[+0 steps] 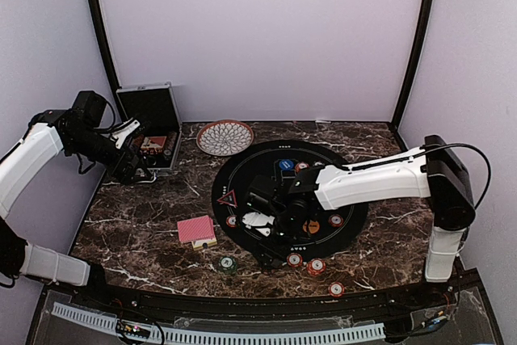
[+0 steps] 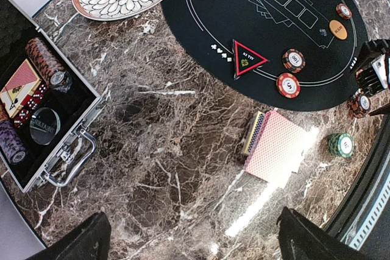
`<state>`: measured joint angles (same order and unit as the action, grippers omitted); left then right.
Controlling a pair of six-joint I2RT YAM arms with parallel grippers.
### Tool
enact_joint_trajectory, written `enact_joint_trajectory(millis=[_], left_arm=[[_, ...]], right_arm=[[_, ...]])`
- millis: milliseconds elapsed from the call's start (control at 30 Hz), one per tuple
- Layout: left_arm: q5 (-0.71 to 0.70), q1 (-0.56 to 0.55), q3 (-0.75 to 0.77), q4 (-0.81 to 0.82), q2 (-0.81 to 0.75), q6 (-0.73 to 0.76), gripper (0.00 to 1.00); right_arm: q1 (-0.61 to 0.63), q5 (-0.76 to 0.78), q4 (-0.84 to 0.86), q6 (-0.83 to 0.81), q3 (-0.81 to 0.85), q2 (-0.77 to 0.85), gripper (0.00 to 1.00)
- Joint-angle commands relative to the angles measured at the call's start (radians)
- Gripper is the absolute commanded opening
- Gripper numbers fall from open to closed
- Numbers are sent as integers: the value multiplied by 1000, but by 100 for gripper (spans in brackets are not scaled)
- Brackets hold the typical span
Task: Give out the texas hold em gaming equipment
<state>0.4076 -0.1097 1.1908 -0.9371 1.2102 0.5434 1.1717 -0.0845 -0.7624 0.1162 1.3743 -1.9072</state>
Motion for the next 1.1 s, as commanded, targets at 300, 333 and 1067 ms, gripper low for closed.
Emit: enact_joint_trajectory(millis=[300, 333, 1067], left_arm=[[18, -4, 32, -34, -11, 18, 99], [19, -4, 32, -34, -11, 18, 99], [16, -4, 27, -27, -11, 20, 99]], right_arm=[[24, -36, 23, -21, 9, -48, 85], [26, -41, 23, -21, 9, -54, 84], [35, -51, 22, -11, -10, -42, 48]])
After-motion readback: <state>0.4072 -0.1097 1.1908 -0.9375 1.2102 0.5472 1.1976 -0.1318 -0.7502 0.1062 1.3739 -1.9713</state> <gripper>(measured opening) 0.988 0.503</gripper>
